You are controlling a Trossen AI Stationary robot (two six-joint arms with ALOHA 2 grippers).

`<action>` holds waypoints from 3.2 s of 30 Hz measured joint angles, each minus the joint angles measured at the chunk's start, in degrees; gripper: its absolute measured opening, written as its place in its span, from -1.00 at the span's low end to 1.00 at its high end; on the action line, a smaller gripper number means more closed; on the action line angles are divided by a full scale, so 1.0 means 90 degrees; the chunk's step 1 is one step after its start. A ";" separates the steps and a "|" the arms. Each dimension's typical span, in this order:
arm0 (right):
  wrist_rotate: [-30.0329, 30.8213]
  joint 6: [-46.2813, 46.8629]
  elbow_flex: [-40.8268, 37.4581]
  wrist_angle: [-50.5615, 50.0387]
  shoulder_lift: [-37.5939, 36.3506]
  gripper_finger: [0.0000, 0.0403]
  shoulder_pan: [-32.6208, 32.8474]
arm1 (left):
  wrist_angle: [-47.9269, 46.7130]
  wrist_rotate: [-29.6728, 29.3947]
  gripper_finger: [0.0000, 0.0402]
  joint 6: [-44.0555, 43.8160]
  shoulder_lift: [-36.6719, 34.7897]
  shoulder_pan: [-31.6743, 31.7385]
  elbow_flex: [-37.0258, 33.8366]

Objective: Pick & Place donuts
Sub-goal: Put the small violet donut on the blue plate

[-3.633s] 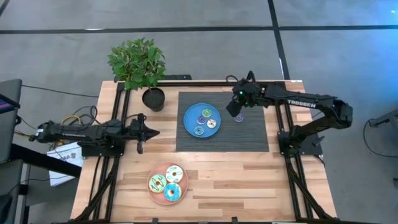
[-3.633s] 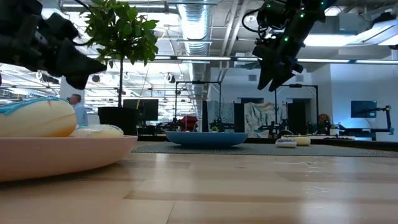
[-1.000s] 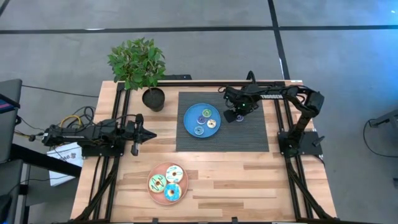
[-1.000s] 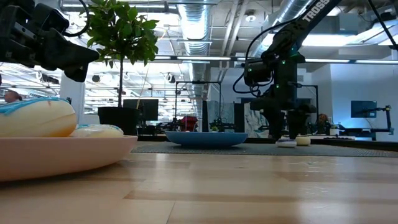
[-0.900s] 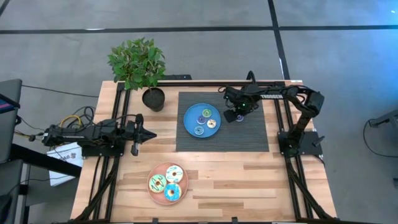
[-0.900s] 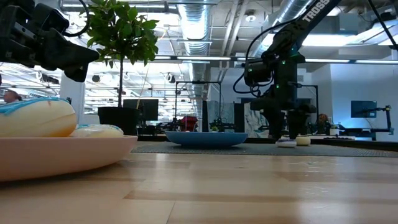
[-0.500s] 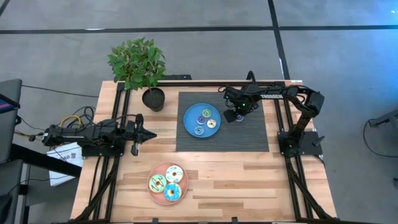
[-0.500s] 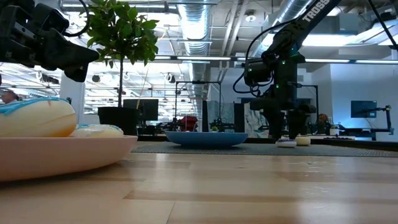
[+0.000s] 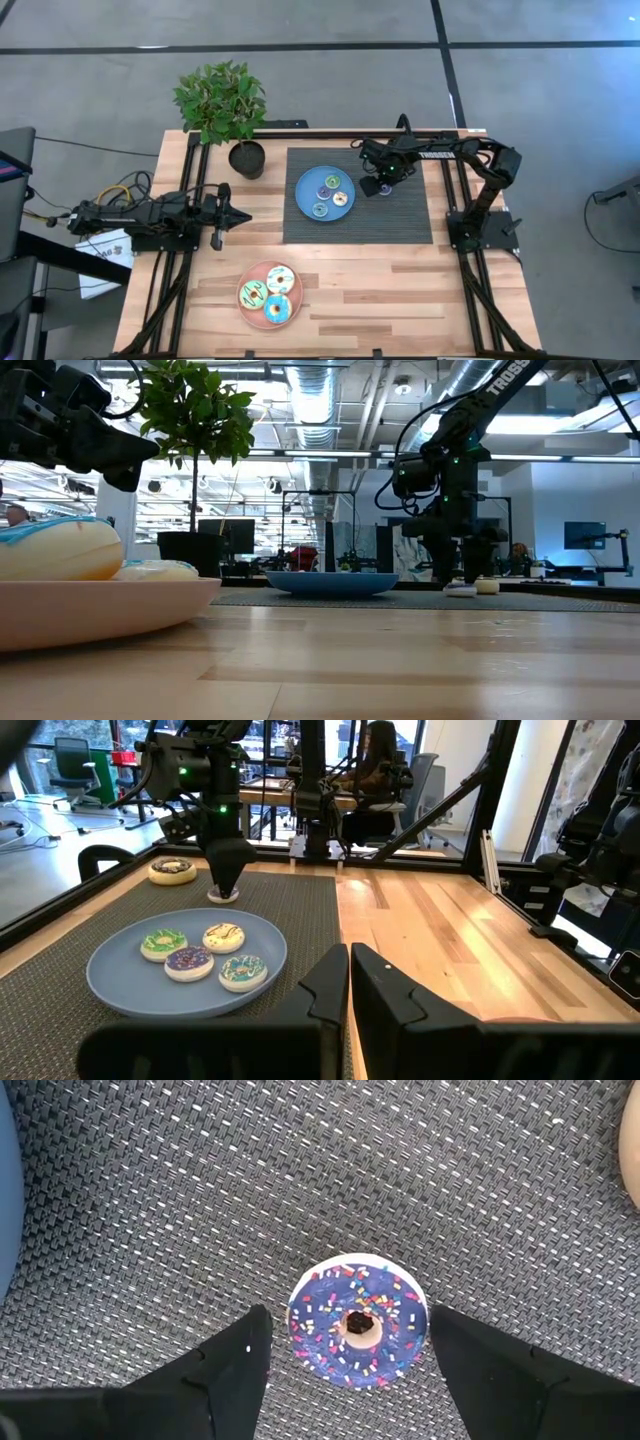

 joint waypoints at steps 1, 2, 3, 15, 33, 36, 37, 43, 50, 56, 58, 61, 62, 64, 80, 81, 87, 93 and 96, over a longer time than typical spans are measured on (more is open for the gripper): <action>0.0000 0.0000 0.0000 0.0005 0.0000 0.29 0.0000 | 0.0001 0.0000 -0.96 0.0002 0.0000 0.0001 0.0000; -0.0002 0.0000 0.0000 0.0014 0.0000 0.29 0.0000 | 0.0001 0.0000 -0.96 0.0002 0.0000 0.0000 0.0000; -0.0002 -0.0001 0.0000 0.0027 0.0000 0.29 0.0000 | 0.0001 0.0000 -0.96 0.0002 0.0000 0.0001 0.0000; -0.0002 0.0000 0.0000 0.0265 0.0000 0.29 0.0000 | 0.0002 0.0000 -0.96 0.0002 -0.0002 0.0002 0.0000; -0.0005 0.0000 0.0000 0.0845 -0.0002 0.29 -0.0002 | 0.0001 0.0000 -0.96 0.0000 -0.0002 0.0002 0.0000; -0.0007 0.0000 0.0000 0.0845 -0.0002 0.29 0.0000 | 0.0001 0.0000 -0.96 0.0001 -0.0001 0.0001 0.0000; -0.0007 0.0000 0.0000 0.0845 -0.0002 0.29 0.0000 | 0.0000 0.0002 -0.96 0.0002 0.0000 0.0002 0.0000; -0.0007 0.0000 0.0000 0.0840 -0.0002 0.29 -0.0002 | 0.0002 0.0000 -0.96 0.0001 -0.0002 0.0000 0.0000; -0.0007 0.0000 0.0000 0.0838 -0.0002 0.29 0.0000 | 0.0000 0.0000 -0.96 0.0002 -0.0002 0.0002 0.0000; -0.0033 0.0000 0.0000 0.0839 -0.0002 0.29 -0.0001 | 0.0001 0.0000 -0.96 0.0000 -0.0002 0.0000 0.0000; -0.0046 0.0016 0.0000 0.0838 -0.0002 0.29 0.0000 | 0.0000 0.0000 -0.96 0.0002 -0.0002 0.0002 0.0000; -0.0051 0.0217 0.0000 0.0835 -0.0002 0.29 0.0002 | 0.0000 0.0000 -0.96 0.0002 -0.0001 0.0002 0.0000; -0.0053 0.0290 0.0000 0.0833 -0.0002 0.29 0.0002 | 0.0001 0.0000 -0.96 0.0000 -0.0002 0.0001 0.0000; -0.0059 0.0351 0.0000 0.0782 -0.0002 0.29 0.0002 | 0.0000 0.0000 -0.96 0.0001 -0.0002 0.0000 0.0000; -0.0075 0.0793 -0.0296 0.0243 -0.0005 0.29 0.0103 | 0.0002 0.0000 -0.96 0.0002 -0.0002 0.0000 -0.0002; -0.0070 0.0792 -0.0333 0.0276 -0.0005 0.29 0.0137 | 0.0001 0.0002 -0.96 0.0001 -0.0002 0.0000 -0.0001; 0.0265 0.0794 -0.0381 0.0447 -0.0005 0.29 0.0290 | 0.0000 0.0002 -0.96 0.0002 -0.0002 0.0000 0.0000; 0.0277 0.0792 -0.0383 0.0473 -0.0005 0.29 0.0291 | 0.0002 0.0000 -0.96 0.0000 -0.0002 0.0001 -0.0001; 0.0279 0.0792 -0.0381 0.0448 -0.0005 0.29 0.0291 | 0.0000 0.0000 -0.96 0.0002 -0.0002 0.0002 0.0000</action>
